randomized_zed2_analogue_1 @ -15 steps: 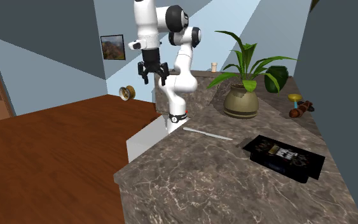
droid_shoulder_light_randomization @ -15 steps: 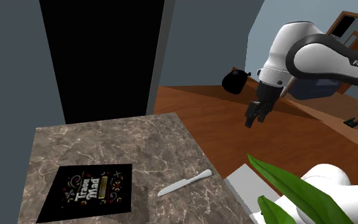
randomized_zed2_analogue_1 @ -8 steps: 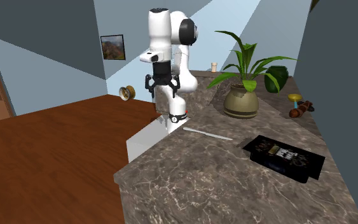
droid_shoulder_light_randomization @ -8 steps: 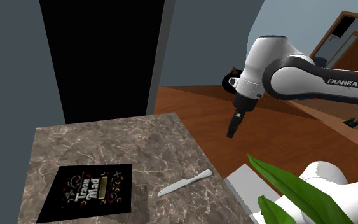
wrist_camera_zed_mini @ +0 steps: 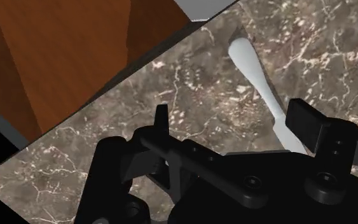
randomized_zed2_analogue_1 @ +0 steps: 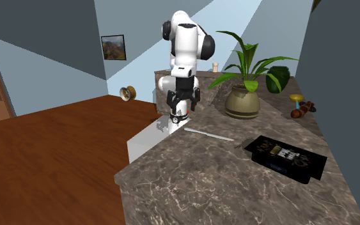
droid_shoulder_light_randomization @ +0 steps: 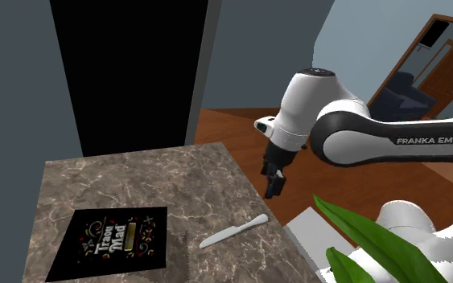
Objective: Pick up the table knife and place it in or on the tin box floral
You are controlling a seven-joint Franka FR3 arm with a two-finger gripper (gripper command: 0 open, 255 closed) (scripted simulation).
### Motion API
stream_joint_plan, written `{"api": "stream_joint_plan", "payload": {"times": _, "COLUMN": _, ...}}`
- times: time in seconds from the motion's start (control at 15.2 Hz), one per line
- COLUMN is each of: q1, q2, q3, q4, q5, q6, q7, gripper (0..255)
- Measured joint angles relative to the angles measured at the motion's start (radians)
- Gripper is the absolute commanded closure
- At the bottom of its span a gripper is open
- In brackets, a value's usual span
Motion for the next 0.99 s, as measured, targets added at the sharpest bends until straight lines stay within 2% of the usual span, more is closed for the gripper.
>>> {"api": "stream_joint_plan", "payload": {"times": 0.53, "q1": 0.182, "q2": 0.053, "q3": 0.055, "q4": -0.111, "q5": 0.019, "q6": 0.234, "q7": -0.261, "gripper": 0}}
{"api": "stream_joint_plan", "payload": {"times": 0.66, "q1": 0.2, "q2": 0.068, "q3": 0.063, "q4": -0.128, "q5": 0.022, "q6": 0.274, "q7": -0.28, "gripper": 0}}
{"api": "stream_joint_plan", "payload": {"times": 0.99, "q1": 0.203, "q2": 0.119, "q3": 0.07, "q4": -0.163, "q5": 0.02, "q6": 0.361, "q7": -0.282, "gripper": 0}}
